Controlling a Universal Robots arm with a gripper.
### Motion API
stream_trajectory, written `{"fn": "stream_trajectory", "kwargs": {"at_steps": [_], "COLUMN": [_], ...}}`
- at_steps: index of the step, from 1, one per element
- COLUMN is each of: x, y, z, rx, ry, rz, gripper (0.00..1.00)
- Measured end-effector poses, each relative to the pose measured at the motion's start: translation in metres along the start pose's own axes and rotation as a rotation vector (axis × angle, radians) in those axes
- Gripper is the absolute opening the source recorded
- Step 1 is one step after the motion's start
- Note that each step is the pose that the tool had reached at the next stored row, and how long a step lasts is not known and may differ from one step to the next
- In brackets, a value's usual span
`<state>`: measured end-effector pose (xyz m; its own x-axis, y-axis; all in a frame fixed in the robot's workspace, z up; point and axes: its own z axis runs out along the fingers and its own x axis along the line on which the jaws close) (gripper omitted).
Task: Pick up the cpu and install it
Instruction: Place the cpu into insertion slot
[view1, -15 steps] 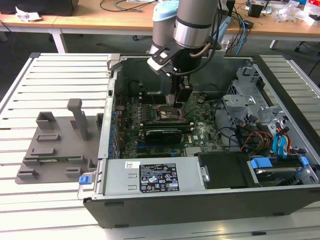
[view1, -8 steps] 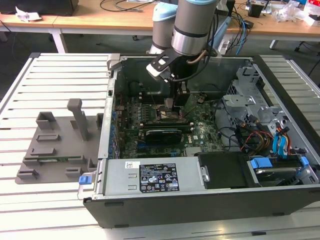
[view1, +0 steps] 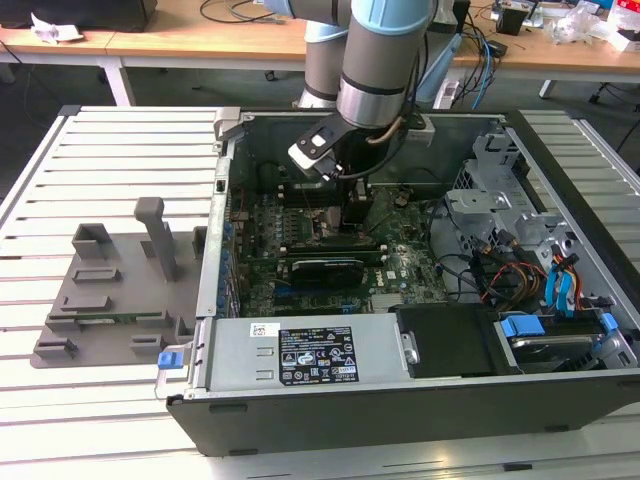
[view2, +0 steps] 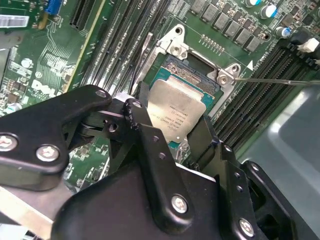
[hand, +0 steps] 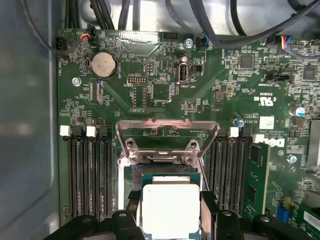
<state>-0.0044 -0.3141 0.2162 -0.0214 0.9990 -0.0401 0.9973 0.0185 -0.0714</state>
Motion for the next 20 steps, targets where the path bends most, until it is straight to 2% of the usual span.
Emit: {"fn": "stream_trajectory", "kwargs": {"at_steps": [5,7,11,19,20], "x": [0.0032,0.004,0.0061,0.0068,0.0072], "y": [-0.0004,-0.0014,-0.0025,-0.0025,-0.0022], "z": [0.0087,0.0149,0.0184,0.0209,0.0215], "rx": [0.0,0.0001,0.0005,0.0007,-0.0005], "ry": [0.0,-0.0001,0.0002,0.0013,0.0036], "rz": [0.0,0.0,0.009,0.014,0.014], "gripper": [0.55,0.55,0.55,0.55,0.56]}}
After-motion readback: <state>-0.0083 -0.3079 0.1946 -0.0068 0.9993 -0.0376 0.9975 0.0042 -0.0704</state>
